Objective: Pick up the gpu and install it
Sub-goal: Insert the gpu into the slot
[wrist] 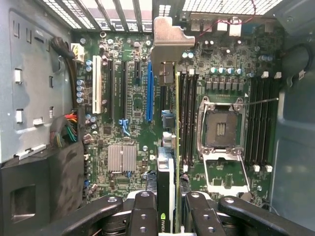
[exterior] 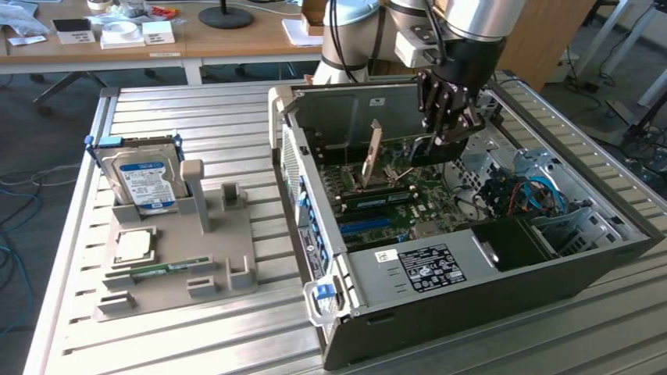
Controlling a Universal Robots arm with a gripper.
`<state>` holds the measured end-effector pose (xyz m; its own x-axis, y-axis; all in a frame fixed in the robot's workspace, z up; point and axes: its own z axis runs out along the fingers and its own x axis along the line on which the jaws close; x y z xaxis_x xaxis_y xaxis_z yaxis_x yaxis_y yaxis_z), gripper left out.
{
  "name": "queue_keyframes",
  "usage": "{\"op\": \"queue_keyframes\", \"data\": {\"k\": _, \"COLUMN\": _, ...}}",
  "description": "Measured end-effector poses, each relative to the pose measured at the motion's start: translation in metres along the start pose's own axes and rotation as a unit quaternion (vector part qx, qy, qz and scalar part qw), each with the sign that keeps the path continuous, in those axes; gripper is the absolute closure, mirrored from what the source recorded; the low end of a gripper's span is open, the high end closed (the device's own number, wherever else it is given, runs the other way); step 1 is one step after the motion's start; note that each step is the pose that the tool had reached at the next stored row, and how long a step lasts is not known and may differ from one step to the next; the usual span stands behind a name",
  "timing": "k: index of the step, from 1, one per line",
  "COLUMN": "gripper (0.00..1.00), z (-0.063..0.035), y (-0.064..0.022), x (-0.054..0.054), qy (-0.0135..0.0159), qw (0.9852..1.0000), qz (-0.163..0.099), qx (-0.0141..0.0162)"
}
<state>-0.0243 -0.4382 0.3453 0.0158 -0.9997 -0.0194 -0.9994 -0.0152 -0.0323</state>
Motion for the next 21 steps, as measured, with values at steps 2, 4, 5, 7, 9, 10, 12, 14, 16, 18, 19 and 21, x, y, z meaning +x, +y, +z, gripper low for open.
{"op": "queue_keyframes", "data": {"k": 2, "gripper": 0.73, "z": 0.0030, "y": 0.0013, "x": 0.0000, "qy": 0.0000, "qw": 1.0000, "qz": 0.000, "qx": 0.0000}}
{"op": "queue_keyframes", "data": {"k": 4, "gripper": 0.73, "z": 0.0056, "y": 0.0024, "x": 0.0001, "qy": 0.0000, "qw": 1.0000, "qz": 0.000, "qx": 0.0001}}
{"op": "queue_keyframes", "data": {"k": 5, "gripper": 0.73, "z": 0.0061, "y": 0.0026, "x": 0.0001, "qy": 0.0000, "qw": 1.0000, "qz": 0.000, "qx": 0.0001}}
{"op": "queue_keyframes", "data": {"k": 7, "gripper": 0.73, "z": 0.0060, "y": 0.0026, "x": 0.0001, "qy": 0.0001, "qw": 1.0000, "qz": 0.000, "qx": 0.0000}}
{"op": "queue_keyframes", "data": {"k": 9, "gripper": 0.73, "z": 0.0061, "y": 0.0026, "x": 0.0001, "qy": 0.0001, "qw": 1.0000, "qz": 0.000, "qx": 0.0001}}
{"op": "queue_keyframes", "data": {"k": 10, "gripper": 0.73, "z": 0.0062, "y": 0.0026, "x": 0.0001, "qy": 0.0000, "qw": 1.0000, "qz": 0.000, "qx": 0.0001}}
{"op": "queue_keyframes", "data": {"k": 12, "gripper": 0.73, "z": 0.0061, "y": 0.0026, "x": 0.0001, "qy": 0.0001, "qw": 1.0000, "qz": 0.000, "qx": 0.0001}}
{"op": "queue_keyframes", "data": {"k": 14, "gripper": 0.73, "z": 0.0068, "y": 0.0026, "x": 0.0000, "qy": -0.0001, "qw": 1.0000, "qz": 0.000, "qx": 0.0001}}
{"op": "queue_keyframes", "data": {"k": 16, "gripper": 0.73, "z": 0.0075, "y": 0.0026, "x": 0.0001, "qy": 0.0000, "qw": 1.0000, "qz": 0.000, "qx": 0.0001}}
{"op": "queue_keyframes", "data": {"k": 18, "gripper": 0.73, "z": 0.0075, "y": 0.0027, "x": 0.0001, "qy": 0.0001, "qw": 1.0000, "qz": 0.000, "qx": 0.0001}}
{"op": "queue_keyframes", "data": {"k": 19, "gripper": 0.73, "z": 0.0076, "y": 0.0027, "x": 0.0001, "qy": 0.0001, "qw": 1.0000, "qz": 0.000, "qx": 0.0001}}
{"op": "queue_keyframes", "data": {"k": 21, "gripper": 0.73, "z": 0.0076, "y": 0.0027, "x": 0.0001, "qy": 0.0001, "qw": 1.0000, "qz": 0.000, "qx": 0.0001}}
